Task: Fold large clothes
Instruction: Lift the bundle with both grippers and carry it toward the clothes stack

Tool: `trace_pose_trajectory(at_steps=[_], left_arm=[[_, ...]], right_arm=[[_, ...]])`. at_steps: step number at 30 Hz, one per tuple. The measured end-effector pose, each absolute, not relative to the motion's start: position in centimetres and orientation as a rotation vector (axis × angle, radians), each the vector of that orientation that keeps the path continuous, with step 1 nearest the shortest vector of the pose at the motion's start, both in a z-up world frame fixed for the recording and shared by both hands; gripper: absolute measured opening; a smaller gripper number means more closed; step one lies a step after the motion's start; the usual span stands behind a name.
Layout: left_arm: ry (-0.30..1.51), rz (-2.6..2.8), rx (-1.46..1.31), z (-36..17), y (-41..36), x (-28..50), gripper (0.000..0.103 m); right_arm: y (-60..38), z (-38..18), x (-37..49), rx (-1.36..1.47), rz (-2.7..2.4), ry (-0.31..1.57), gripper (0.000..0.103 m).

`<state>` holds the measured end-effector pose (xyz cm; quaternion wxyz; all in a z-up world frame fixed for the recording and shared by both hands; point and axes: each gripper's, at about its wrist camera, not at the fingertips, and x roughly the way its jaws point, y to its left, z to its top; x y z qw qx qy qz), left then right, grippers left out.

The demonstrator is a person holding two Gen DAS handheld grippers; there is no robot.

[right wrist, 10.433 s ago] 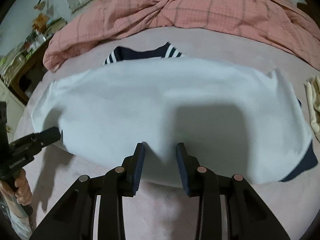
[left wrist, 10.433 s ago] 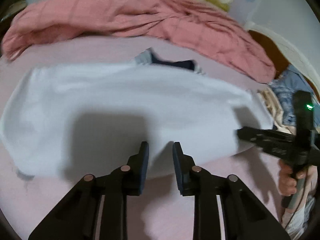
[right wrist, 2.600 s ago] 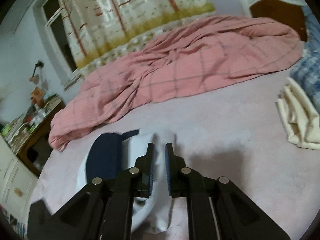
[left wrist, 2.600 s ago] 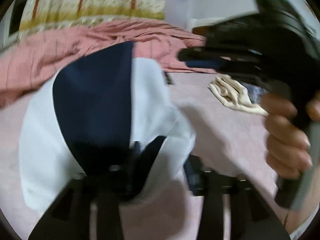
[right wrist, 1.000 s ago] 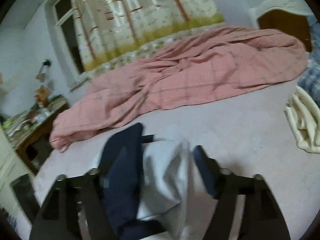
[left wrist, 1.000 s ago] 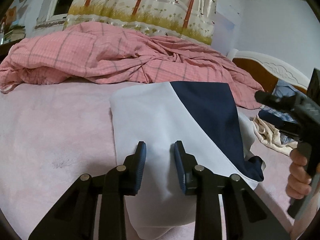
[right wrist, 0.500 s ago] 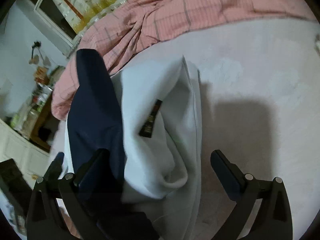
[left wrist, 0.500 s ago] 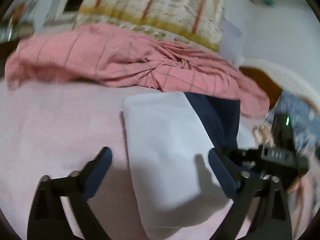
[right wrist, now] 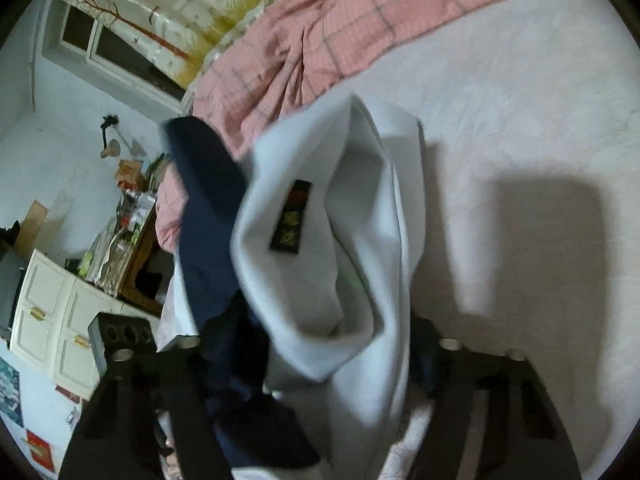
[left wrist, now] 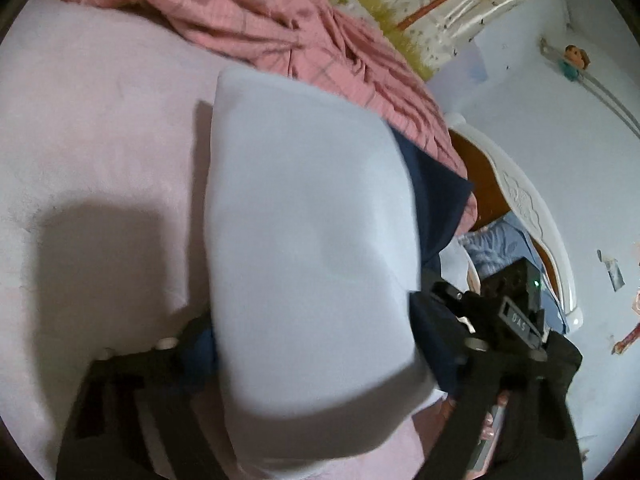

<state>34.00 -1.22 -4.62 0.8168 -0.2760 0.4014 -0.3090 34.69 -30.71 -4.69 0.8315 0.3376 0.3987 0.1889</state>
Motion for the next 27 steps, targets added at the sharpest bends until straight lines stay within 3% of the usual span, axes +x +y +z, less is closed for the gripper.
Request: trace_pose_trajectory(at_steps=[2, 17, 27], left_arm=[[0.822, -0.659, -0.564, -4.0, -1.1, 33.6, 0.072], [0.545, -0.791, -0.521, 2.7, -0.2, 30.5, 0.071], [0.535, -0.854, -0.480, 8.5, -5.1, 30.2, 0.071]], right_arm=[[-30.1, -3.5, 34.4, 0.660, 0.395, 0.799, 0.058], [-28.8, 5.5, 27.7, 0.484, 0.389, 0.544, 0.058], [-33.3, 10.8, 24.5, 0.516, 0.363, 0.476, 0.058]])
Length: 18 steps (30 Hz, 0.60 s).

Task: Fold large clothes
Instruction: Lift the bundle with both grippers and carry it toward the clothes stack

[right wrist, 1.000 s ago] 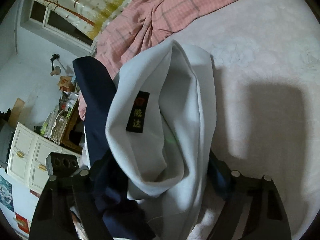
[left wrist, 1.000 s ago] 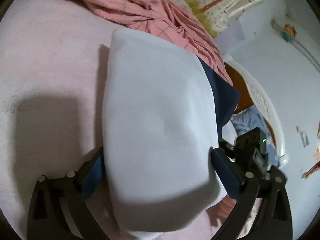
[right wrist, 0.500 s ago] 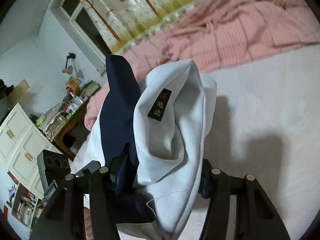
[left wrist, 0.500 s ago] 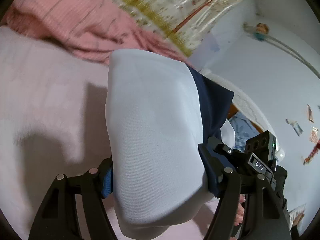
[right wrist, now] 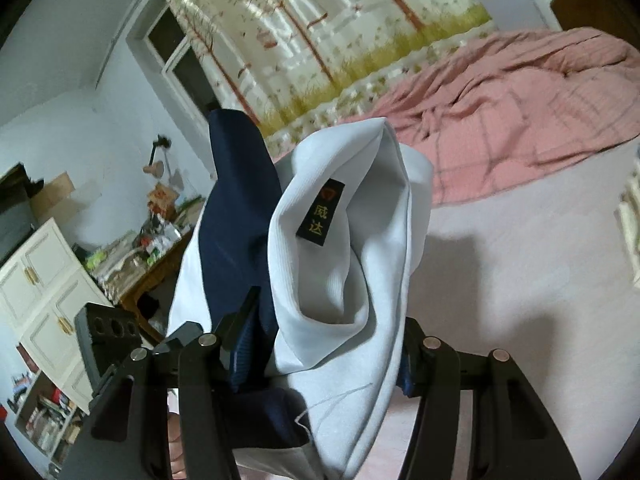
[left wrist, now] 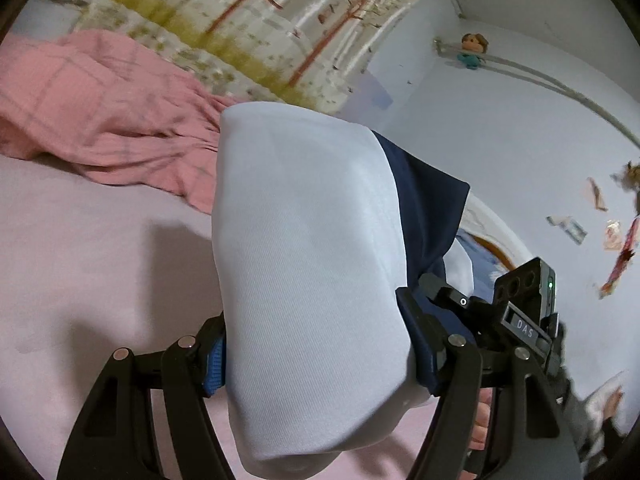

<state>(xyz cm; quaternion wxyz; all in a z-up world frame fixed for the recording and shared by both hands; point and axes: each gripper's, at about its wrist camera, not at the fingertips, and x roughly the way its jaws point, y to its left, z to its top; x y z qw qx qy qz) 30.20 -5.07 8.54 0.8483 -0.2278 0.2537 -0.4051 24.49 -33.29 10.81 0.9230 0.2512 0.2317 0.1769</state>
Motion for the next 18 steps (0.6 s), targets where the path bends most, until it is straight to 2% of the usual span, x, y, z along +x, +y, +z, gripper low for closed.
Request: trace_pose_trajectory(at_steps=[5, 11, 18], left_arm=[[0.489, -0.945, -0.426, 12.9, -12.4, 30.2, 0.071], [0.463, -1.131, -0.380, 15.8, -25.4, 30.8, 0.071], [0.515, -1.316, -0.298, 13.8, -42.7, 31.3, 0.071]], right_arm=[[-39.8, 15.8, 22.2, 0.495, 0.278, 0.429, 0.058], [-51.4, 19.2, 17.8, 0.487, 0.129, 0.330, 0.058], [-66.6, 16.5, 13.7, 0.603, -0.114, 0.281, 0.060]])
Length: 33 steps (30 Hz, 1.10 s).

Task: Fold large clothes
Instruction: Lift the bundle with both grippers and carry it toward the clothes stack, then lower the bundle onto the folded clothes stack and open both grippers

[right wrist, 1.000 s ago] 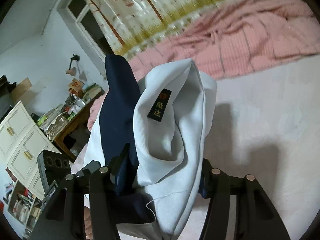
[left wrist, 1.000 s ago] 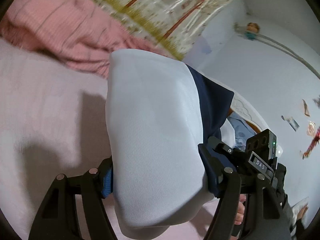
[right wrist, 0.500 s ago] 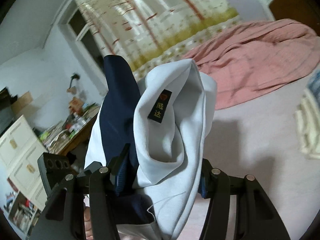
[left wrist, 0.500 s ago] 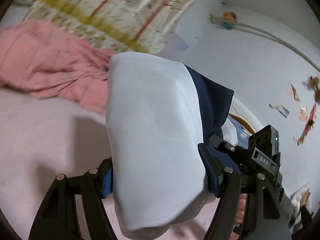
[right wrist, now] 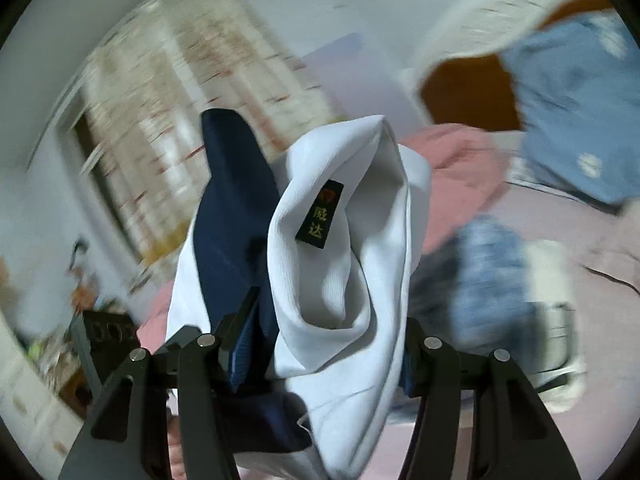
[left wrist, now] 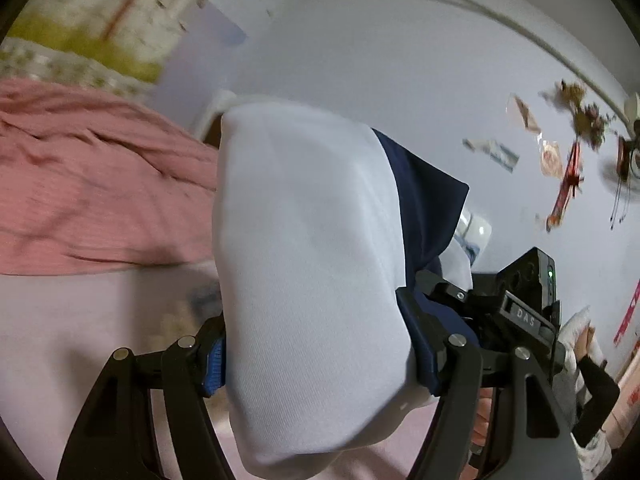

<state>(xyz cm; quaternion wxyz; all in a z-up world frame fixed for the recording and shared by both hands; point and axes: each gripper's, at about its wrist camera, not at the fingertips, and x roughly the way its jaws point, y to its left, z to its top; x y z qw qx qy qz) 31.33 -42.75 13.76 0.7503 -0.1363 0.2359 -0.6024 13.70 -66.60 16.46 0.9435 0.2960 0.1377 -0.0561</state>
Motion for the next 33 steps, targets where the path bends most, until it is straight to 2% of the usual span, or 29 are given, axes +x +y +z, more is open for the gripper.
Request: trace_pose_trajectory(at_steps=[5, 7, 10, 14, 17, 18, 22, 23, 33], left_arm=[[0.651, -1.237, -0.187, 6.0, -53.3, 33.9, 0.076], [0.745, -1.222, -0.284, 3.9, -54.3, 35.3, 0.077], [0.676, -1.217, -0.251, 4.7, -53.7, 34.4, 0.078], [0.728, -1.190, -0.253, 4.8, -53.1, 34.3, 0.083], [0.647, -1.091, -0.159, 5.8, -52.9, 33.4, 0.103], [0.609, -1.075, -0.119, 6.1, -52.8, 33.1, 0.103], [0.499, -1.042, -0.017, 7.2, -51.9, 31.8, 0.103], [0.485, -1.032, -0.012, 7.5, -51.8, 31.9, 0.103], [0.349, -1.006, 0.023, 8.3, -50.0, 31.4, 0.103]], right_arm=[[-76.6, 9.4, 15.4, 0.753, -0.246, 0.375, 0.061], [-78.8, 7.2, 15.7, 0.808, -0.239, 0.391, 0.061], [-78.4, 7.7, 16.3, 0.776, -0.246, 0.386, 0.062], [-76.7, 8.6, 17.1, 0.698, -0.289, 0.429, 0.062], [-75.5, 9.3, 17.1, 0.648, -0.315, 0.429, 0.065], [-75.0, 9.6, 17.1, 0.628, -0.324, 0.427, 0.067], [-73.3, 10.0, 16.5, 0.585, -0.396, 0.402, 0.090], [-72.9, 10.2, 16.5, 0.571, -0.424, 0.394, 0.092], [-70.8, 13.2, 14.5, 0.484, -0.459, 0.315, 0.092]])
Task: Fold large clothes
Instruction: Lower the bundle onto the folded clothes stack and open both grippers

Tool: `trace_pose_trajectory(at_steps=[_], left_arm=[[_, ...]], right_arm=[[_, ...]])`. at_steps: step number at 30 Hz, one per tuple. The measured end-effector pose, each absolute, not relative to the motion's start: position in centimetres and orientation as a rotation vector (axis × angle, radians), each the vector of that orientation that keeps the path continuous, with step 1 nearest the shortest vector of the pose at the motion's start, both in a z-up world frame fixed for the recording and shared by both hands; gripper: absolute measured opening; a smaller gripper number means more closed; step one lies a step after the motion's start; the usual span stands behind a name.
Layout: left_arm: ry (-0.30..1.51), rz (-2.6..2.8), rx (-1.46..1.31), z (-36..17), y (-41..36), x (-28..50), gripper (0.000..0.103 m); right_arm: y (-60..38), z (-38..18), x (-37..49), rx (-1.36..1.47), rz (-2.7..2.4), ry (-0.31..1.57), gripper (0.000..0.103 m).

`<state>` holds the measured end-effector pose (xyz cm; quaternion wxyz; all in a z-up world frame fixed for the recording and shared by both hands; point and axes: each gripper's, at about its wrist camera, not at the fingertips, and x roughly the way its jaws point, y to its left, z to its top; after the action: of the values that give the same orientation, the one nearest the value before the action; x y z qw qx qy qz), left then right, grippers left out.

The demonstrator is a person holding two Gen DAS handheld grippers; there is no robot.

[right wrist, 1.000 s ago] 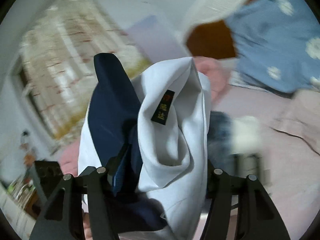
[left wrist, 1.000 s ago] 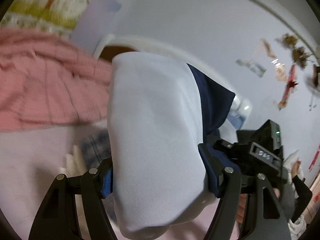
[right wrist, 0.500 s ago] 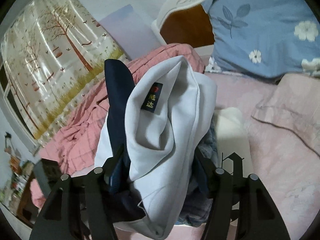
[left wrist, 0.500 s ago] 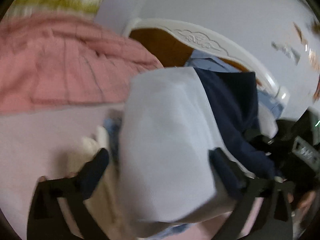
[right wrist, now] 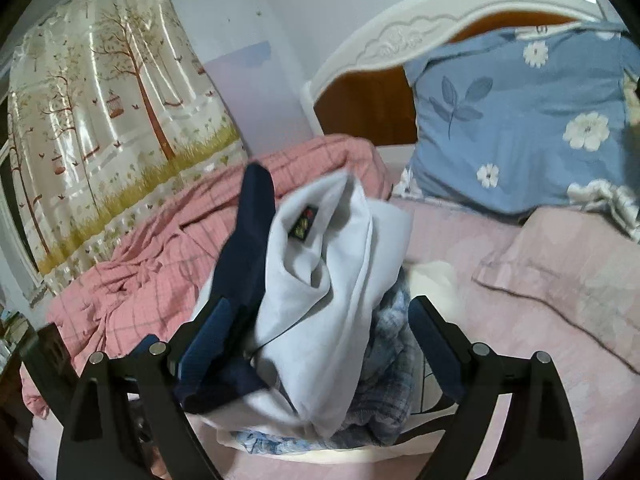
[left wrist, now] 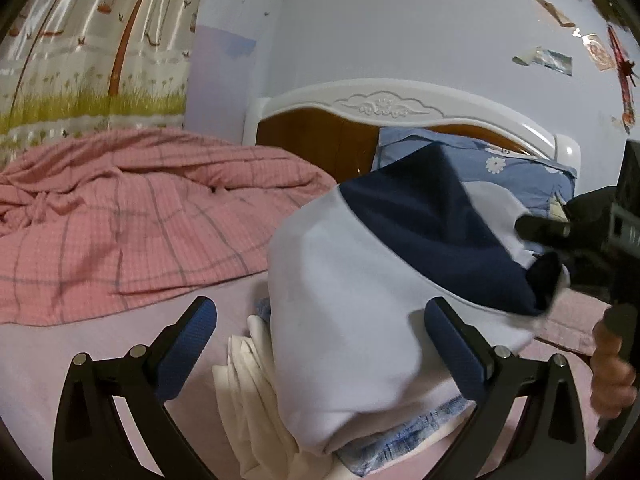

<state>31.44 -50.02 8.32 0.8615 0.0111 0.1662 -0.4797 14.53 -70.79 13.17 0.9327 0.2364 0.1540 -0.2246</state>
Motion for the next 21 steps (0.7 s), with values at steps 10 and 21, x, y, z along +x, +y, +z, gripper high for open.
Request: trace_pose_trajectory(at_steps=[10, 21], left_arm=[[0.237, -0.983, 0.023, 9.4, -47.6, 29.0, 0.103], [0.057, -0.851, 0.006, 11.5, -39.7, 25.7, 0.103]], right_arm=[[-67.3, 16.9, 11.0, 0.369, -0.500, 0.139, 0.101], [-59.8, 17.3, 10.8, 0.164, -0.612, 0.028, 0.103]])
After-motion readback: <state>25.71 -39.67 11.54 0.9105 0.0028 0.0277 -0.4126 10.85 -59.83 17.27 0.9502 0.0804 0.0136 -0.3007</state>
